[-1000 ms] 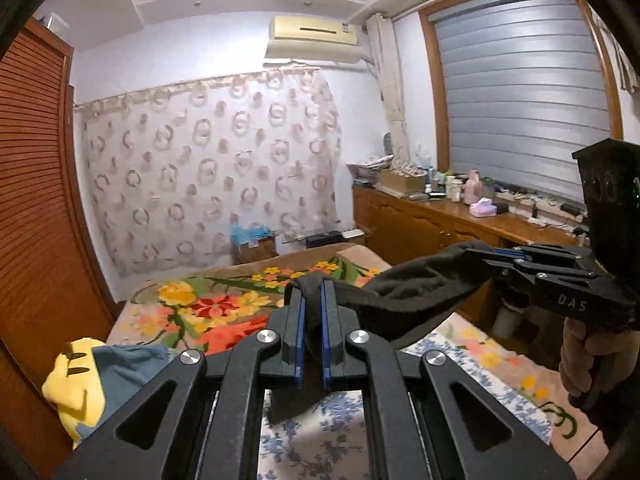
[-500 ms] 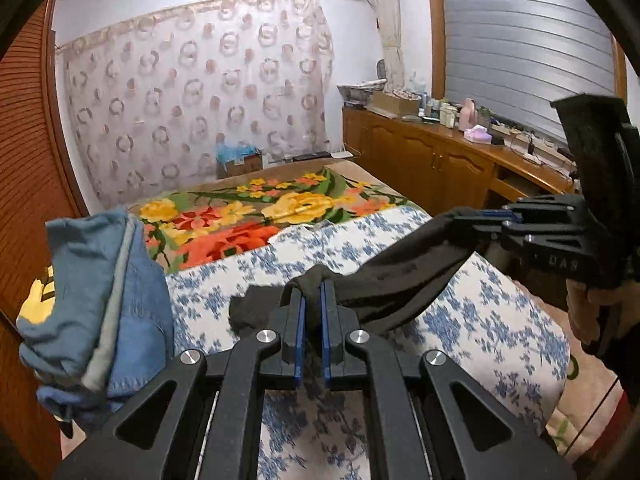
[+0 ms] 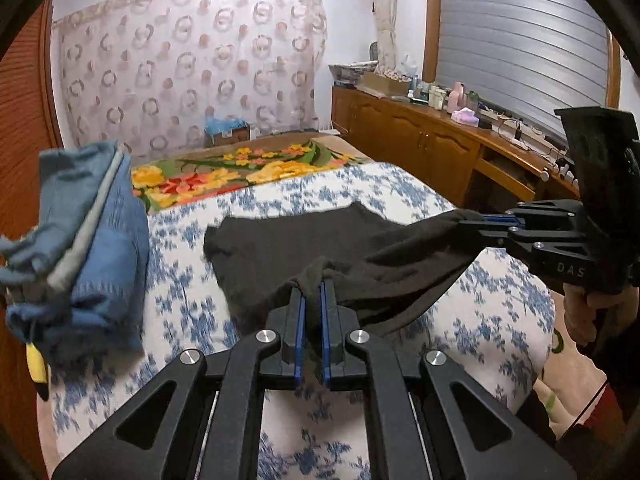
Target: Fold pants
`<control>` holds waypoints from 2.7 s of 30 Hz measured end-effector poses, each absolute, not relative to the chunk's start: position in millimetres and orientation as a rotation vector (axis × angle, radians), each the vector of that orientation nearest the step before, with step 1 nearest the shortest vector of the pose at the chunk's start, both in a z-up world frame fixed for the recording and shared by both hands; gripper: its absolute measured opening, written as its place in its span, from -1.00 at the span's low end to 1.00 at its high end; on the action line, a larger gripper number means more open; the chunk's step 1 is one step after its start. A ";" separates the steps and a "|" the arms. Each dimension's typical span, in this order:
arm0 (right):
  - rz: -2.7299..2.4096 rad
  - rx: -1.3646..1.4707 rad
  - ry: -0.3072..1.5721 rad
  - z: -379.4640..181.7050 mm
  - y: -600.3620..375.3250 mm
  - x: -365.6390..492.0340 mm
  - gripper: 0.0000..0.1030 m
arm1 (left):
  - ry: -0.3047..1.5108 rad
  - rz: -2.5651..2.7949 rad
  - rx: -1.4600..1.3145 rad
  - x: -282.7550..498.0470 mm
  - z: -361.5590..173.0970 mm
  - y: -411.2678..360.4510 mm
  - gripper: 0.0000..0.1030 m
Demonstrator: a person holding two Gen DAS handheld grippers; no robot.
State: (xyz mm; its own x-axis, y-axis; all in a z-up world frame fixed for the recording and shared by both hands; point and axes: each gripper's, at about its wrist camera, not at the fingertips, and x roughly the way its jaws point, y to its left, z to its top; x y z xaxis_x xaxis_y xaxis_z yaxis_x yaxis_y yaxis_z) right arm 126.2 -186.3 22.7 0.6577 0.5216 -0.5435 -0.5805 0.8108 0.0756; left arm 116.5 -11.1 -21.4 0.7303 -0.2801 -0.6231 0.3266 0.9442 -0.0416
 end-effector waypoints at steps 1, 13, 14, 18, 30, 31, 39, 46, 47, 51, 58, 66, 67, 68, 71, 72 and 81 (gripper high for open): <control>0.627 -0.104 0.586 19.4 -187.1 123.6 -0.82 | 0.682 -0.338 0.065 113.5 -24.9 -10.8 -0.86; 0.627 -0.018 0.656 -13.3 -195.2 113.4 -0.82 | 0.743 -0.339 0.027 88.7 -57.1 -13.2 -0.86; 0.628 -0.014 0.659 -14.4 -194.8 112.8 -0.82 | 0.746 -0.339 0.023 87.2 -59.1 -12.7 -0.86; 0.624 -0.017 0.661 -19.1 -192.2 108.9 -0.82 | 0.760 -0.340 0.013 84.9 -64.5 -12.1 -0.86; 0.617 0.006 0.667 -29.6 -199.1 92.1 -0.82 | 0.766 -0.356 0.011 73.2 -67.5 -15.9 -0.86; 0.616 0.010 0.668 -29.8 -200.3 90.9 -0.82 | 0.766 -0.358 0.010 72.0 -67.4 -16.4 -0.86; 0.618 0.028 0.671 -29.8 -207.3 80.8 -0.82 | 0.762 -0.376 0.007 61.6 -65.0 -20.1 -0.86; 0.616 0.029 0.680 -32.1 -214.9 65.7 -0.82 | 0.786 -0.404 0.008 47.2 -72.6 -26.7 -0.86; 0.615 0.029 0.684 -32.9 -215.8 64.0 -0.82 | 0.790 -0.407 0.006 45.9 -73.4 -26.3 -0.86; 0.618 0.031 0.696 -34.9 -220.8 54.8 -0.82 | 0.793 -0.418 0.004 39.2 -72.0 -26.5 -0.86; 0.618 0.017 0.650 -21.3 -224.6 40.5 -0.82 | 0.761 -0.433 0.018 32.1 -58.4 -29.9 -0.86; 0.617 0.025 0.601 -4.4 -220.0 63.9 -0.82 | 0.723 -0.414 0.015 63.7 -45.8 -27.5 -0.86; 0.616 0.027 0.593 -2.6 -218.9 68.9 -0.82 | 0.718 -0.410 0.010 69.9 -43.7 -26.1 -0.86; 0.614 0.029 0.585 -0.5 -217.8 74.1 -0.82 | 0.716 -0.408 0.010 74.1 -42.8 -25.2 -0.86; 0.608 0.042 0.570 2.1 -215.6 90.7 -0.82 | 0.707 -0.393 0.007 92.0 -40.3 -19.5 -0.86; 0.607 0.047 0.569 1.1 -214.8 96.7 -0.82 | 0.707 -0.389 0.001 99.7 -40.0 -16.5 -0.86; 0.599 0.051 0.598 -8.6 -199.1 154.1 -0.82 | 0.731 -0.371 -0.027 150.6 -46.1 -5.1 -0.85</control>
State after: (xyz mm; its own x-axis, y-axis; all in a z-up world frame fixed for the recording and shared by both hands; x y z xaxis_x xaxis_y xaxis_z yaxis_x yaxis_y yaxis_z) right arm 154.1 -199.1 -8.6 0.6628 0.5445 -0.5141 -0.5158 0.8296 0.2138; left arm 150.6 -5.1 -46.1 0.6828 -0.3398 -0.6467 0.3212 0.9347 -0.1520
